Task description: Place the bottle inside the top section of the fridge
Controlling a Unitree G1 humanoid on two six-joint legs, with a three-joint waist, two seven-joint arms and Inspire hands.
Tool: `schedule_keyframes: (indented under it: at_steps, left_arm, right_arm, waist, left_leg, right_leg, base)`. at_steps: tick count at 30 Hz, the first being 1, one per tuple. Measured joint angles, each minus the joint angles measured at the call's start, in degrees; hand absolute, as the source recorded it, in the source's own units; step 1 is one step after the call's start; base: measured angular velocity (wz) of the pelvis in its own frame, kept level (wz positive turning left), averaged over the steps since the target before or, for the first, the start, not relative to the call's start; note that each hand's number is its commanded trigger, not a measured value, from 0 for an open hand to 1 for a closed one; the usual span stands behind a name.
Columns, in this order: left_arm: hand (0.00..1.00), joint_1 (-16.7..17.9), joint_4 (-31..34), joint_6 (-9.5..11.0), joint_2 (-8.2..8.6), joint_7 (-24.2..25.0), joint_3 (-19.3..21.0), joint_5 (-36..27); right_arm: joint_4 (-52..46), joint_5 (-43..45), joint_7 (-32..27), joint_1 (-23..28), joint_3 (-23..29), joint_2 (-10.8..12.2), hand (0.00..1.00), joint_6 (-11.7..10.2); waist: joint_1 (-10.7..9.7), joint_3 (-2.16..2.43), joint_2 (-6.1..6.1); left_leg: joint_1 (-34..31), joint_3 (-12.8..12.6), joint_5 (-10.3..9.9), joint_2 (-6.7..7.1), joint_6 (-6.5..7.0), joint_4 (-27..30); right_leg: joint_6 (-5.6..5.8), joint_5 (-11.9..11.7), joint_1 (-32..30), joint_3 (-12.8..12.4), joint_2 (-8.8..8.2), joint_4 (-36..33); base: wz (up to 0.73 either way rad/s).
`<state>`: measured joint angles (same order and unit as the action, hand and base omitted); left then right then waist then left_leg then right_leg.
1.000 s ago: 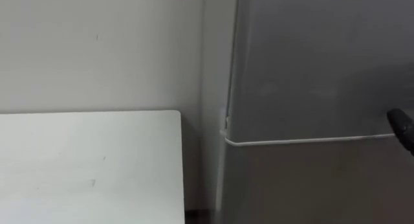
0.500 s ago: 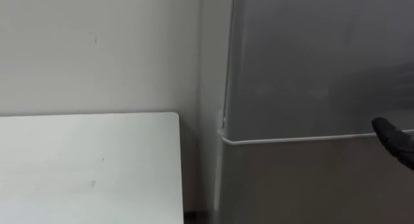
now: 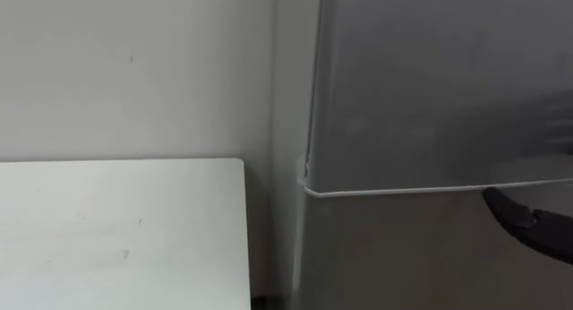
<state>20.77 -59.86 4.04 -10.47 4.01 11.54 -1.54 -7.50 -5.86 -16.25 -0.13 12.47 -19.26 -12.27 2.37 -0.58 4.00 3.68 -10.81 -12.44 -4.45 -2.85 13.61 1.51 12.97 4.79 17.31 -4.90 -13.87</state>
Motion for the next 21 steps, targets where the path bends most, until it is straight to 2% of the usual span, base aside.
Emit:
schedule_keyframes:
  at_steps: [2, 6, 12, 14, 18, 21]
  left_arm:
    - [0.0, -0.1, 0.0, 0.0, -0.15, 0.3, 0.0, 0.0]
    - [0.0, -0.1, 0.0, -0.3, -0.57, 0.4, -0.6, 0.0]
    - [0.0, 0.1, 0.2, -2.0, -1.15, 0.4, -1.0, 0.7]
    - [0.0, 0.1, 0.2, -2.5, -1.94, 0.5, -2.4, 1.4]
    - [0.0, 0.1, 0.9, -2.9, -2.09, 1.5, -2.5, 3.5]
    - [0.0, -0.1, 1.5, -4.1, -2.02, 1.8, -2.5, 4.8]
  right_arm:
    - [0.2, 0.0, 0.0, 0.0, -0.1, -0.8, 0.0, 0.3]
    - [1.2, 1.9, -0.5, -0.4, -0.1, -0.9, 0.0, 0.5]
    - [3.9, 2.3, -1.1, -2.0, -0.5, -0.9, 0.0, 1.1]
    - [5.8, 2.0, -1.5, -3.3, -1.1, -0.9, 0.0, 1.0]
    - [8.9, 2.1, -1.9, -5.7, -1.7, -0.9, 0.0, 1.1]
    - [12.6, 2.0, -1.9, -8.0, -2.1, -0.9, 0.0, 0.9]
  waist:
    - [0.1, 0.01, 0.03]
    - [0.8, 0.03, 0.3]
    - [1.2, -0.09, 0.55]
    - [1.2, -0.16, 0.69]
    - [1.3, -0.17, 0.66]
    - [1.3, -0.12, 0.59]
  left_leg:
    - [0.0, 0.0, 0.0, 0.02, 0.0, 0.0]
    - [0.0, 0.0, 0.0, 0.03, 0.0, 0.0]
    - [0.1, 0.2, 0.0, 0.02, 0.01, 0.3]
    - [0.0, 0.2, 0.0, -0.02, 0.02, 0.7]
    - [-0.3, 0.4, -0.1, -0.07, 0.1, 0.9]
    - [-0.3, 0.6, 0.0, -0.04, 0.25, 1.2]
  right_leg:
    - [0.02, 0.0, 0.0, 0.0, -0.01, 0.0]
    - [0.02, -0.1, 0.0, 0.0, -0.01, -0.3]
    - [0.02, -0.1, 0.2, 0.1, -0.09, -0.5]
    - [-0.02, -0.1, 0.2, 0.1, -0.12, -0.6]
    - [-0.13, -0.3, 0.0, 0.0, -0.18, -0.9]
    - [-0.18, -0.7, 0.1, 0.1, -0.21, -0.8]
  base:
    - [0.0]
    - [0.0]
    - [0.0]
    - [0.0]
    - [0.0]
    - [-0.01]
